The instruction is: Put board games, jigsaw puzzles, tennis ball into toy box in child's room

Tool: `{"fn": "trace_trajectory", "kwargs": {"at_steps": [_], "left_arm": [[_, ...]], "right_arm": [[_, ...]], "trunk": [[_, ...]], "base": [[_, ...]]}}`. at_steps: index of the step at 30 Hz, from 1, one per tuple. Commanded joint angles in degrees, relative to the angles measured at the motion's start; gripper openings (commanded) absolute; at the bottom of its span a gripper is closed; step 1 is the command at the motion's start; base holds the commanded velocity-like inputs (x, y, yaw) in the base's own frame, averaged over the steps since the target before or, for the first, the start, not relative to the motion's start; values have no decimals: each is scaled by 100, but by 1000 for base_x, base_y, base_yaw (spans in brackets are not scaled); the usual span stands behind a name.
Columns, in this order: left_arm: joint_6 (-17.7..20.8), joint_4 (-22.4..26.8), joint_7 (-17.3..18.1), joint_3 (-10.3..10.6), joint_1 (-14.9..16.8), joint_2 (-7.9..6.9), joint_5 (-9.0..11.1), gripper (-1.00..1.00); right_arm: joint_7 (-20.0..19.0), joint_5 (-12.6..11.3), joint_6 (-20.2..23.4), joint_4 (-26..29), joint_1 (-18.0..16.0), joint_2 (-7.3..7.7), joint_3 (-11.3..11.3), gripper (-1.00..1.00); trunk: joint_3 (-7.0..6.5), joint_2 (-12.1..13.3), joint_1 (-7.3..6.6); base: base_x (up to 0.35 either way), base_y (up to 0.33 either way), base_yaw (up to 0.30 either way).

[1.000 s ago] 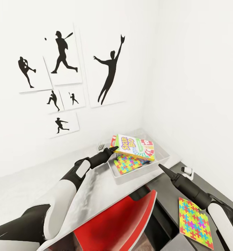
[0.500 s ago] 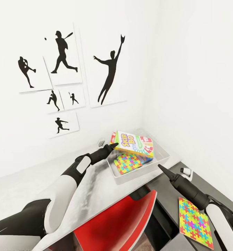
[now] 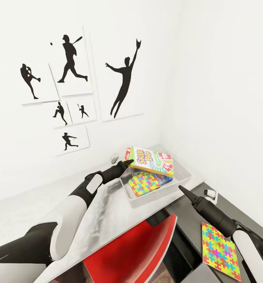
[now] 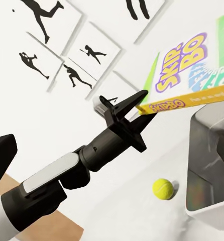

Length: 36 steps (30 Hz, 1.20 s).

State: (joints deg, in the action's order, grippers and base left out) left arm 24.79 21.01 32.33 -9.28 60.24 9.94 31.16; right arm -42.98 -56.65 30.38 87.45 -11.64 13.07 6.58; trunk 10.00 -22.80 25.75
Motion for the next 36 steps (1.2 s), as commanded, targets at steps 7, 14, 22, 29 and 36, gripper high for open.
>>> {"fn": "trace_trajectory", "kwargs": {"at_steps": [7, 14, 22, 29, 36], "left_arm": [[104, -17, -222, -82, 13, -12, 63, -100], [109, -18, -728, -99, 62, -11, 82, -100], [113, -18, -745, -101, 111, -2, 83, -100], [116, 8, -764, -101, 240, 6, 71, -100], [240, 61, -871, -101, 370, 6, 61, -100]], "right_arm": [[0, -39, 71, 8, -5, 2, 33, 100], [0, -44, 100, 9, -5, 22, 53, 100], [0, -54, 156, 75, -5, 42, 64, 100], [0, -62, 968, 297, -10, 43, 541, 100], [-12, -72, 2563, 335, -245, 145, 1914, 100]], "trunk": [[12, -12, 3], [20, -12, 3], [77, -12, 3], [137, -12, 3], [198, -12, 3]], "base": [[0, 0, 0], [0, 0, 21], [0, 0, 104], [0, 0, 117], [0, 0, 103]]}}
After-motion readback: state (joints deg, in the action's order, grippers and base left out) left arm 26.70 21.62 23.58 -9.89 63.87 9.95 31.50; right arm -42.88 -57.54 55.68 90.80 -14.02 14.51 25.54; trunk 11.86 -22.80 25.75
